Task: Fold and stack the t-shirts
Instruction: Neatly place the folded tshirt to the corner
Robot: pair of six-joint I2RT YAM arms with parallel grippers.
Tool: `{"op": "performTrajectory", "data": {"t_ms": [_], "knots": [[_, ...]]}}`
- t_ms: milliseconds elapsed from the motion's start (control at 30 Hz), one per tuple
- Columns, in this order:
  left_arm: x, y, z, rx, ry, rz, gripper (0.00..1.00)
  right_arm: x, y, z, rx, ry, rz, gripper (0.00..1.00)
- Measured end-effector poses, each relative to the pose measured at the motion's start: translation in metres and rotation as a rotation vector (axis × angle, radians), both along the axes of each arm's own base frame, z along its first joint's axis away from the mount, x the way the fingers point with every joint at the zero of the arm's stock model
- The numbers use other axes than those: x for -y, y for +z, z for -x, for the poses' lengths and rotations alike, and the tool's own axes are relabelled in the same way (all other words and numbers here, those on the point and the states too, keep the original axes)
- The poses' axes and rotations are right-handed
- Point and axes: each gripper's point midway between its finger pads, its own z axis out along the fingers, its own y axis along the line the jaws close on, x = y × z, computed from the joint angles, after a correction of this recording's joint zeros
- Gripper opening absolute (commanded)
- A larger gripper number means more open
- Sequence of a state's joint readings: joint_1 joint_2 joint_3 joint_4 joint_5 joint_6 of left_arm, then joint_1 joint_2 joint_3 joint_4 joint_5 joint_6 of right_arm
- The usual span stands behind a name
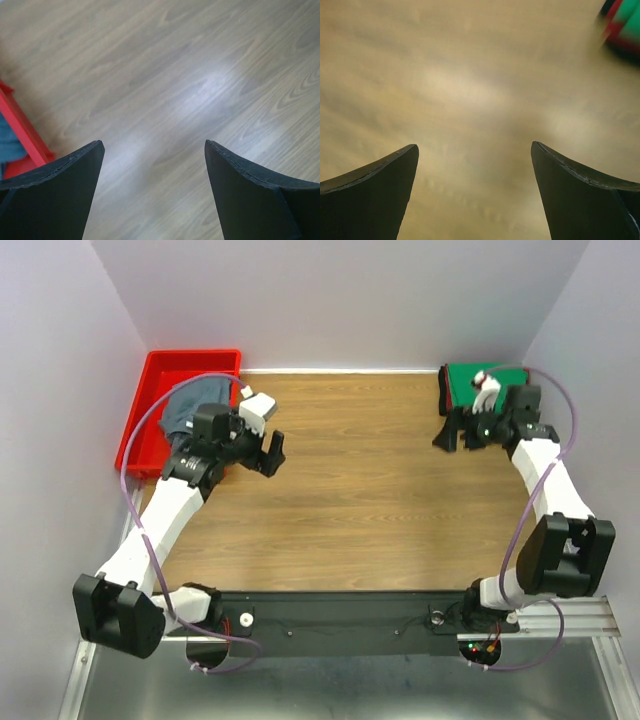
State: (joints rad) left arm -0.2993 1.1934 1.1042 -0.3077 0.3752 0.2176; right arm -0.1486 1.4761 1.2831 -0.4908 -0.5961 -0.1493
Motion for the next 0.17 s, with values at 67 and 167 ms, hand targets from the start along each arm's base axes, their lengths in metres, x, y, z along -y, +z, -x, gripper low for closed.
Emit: {"op": "performTrajectory", "data": {"t_ms": [67,167], "knots": [[-0.006,-0.020,0.011,-0.037,0.015,-0.020,0.94,-0.007,-0.031,0.028,-0.095,0.028,0.008,1.00],[-0.017,-0.049,0.026,-0.099,0.040,-0.049,0.94,-0.013,-0.065,0.070,-0.204,0.056,0.024,1.00]]}}
